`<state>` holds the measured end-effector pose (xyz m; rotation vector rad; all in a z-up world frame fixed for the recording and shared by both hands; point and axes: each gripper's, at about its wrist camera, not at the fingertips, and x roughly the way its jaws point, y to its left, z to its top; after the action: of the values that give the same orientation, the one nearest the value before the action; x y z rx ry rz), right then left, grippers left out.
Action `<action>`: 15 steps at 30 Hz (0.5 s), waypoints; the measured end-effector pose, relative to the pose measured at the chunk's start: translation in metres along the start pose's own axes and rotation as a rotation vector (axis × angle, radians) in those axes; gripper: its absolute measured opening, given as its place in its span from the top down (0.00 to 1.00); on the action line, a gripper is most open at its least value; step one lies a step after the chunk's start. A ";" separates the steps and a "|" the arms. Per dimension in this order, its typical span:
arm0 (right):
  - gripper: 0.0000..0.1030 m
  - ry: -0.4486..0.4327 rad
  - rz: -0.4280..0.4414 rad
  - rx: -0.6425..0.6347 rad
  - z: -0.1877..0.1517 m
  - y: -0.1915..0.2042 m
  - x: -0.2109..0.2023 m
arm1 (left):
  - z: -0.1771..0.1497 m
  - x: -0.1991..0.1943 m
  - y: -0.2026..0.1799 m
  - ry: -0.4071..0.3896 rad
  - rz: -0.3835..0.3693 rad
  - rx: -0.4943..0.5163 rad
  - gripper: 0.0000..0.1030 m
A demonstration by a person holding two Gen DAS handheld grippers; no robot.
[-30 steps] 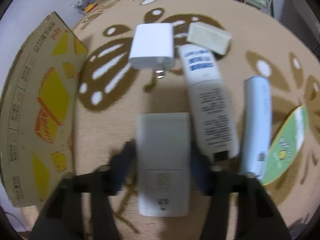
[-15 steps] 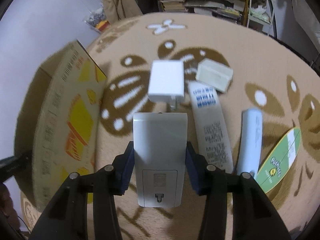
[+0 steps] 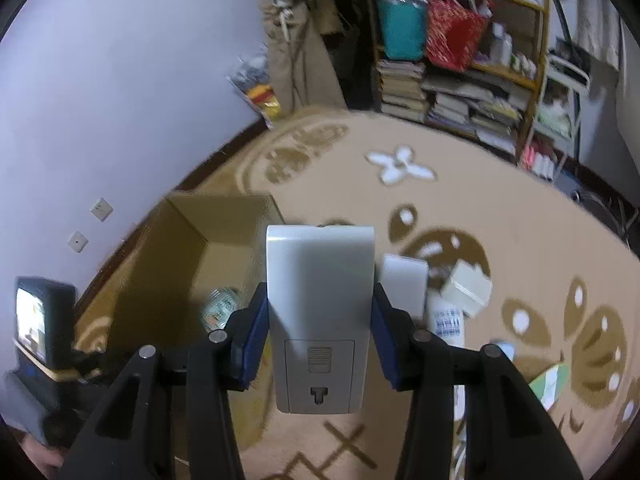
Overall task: Organize rigid objects
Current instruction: 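Carry the white router into the box and release it with the right tool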
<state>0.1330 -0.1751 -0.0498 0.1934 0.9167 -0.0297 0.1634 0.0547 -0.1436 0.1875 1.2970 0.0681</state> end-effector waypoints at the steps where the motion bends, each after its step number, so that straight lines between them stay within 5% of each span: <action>1: 0.50 -0.007 0.004 -0.005 0.003 0.003 -0.002 | 0.000 0.000 0.000 -0.003 0.002 0.002 0.83; 15: 0.50 -0.051 0.142 -0.035 0.029 0.057 -0.001 | 0.002 0.001 0.001 0.000 -0.015 -0.005 0.84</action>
<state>0.1611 -0.1243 -0.0227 0.2235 0.8505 0.1127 0.1658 0.0556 -0.1439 0.1736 1.2978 0.0580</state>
